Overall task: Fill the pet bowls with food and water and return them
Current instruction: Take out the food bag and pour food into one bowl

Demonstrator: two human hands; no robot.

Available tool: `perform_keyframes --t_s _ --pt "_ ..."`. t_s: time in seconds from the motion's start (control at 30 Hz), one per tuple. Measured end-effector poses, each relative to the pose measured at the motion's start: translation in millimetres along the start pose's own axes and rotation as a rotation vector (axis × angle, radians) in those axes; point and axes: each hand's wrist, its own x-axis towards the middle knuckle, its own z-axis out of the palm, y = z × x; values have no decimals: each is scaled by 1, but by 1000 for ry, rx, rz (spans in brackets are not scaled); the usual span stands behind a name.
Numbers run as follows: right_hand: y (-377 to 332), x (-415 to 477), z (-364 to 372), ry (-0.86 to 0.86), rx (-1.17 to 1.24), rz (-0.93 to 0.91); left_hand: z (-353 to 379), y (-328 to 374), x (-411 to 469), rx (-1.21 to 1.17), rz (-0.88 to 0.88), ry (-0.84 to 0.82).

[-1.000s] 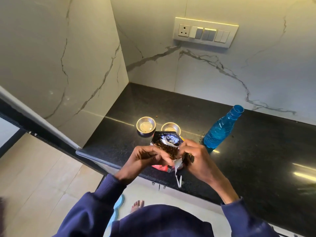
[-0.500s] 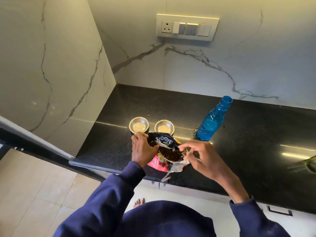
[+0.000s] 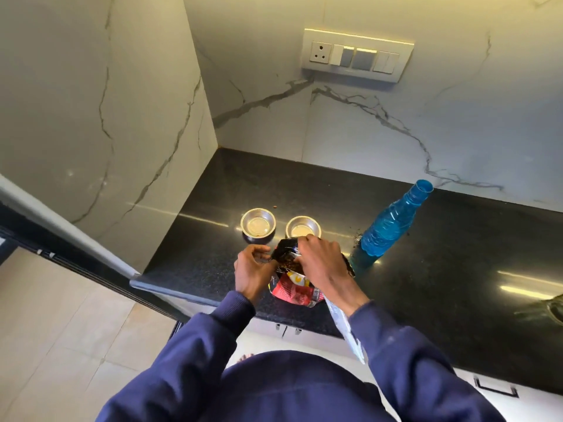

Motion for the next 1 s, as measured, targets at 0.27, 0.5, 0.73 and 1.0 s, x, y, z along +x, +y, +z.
perform_keyframes --t_s 0.27,0.5,0.73,1.0 --pt "2 -4 2 7 132 57 -1 21 19 320 234 17" --pt "3 -11 6 16 178 92 1 33 16 475 460 -7" --pt "2 -9 3 76 261 -127 0 38 10 579 570 -60" --pt "-1 -6 -4 70 70 38 -1 42 13 516 533 -116"
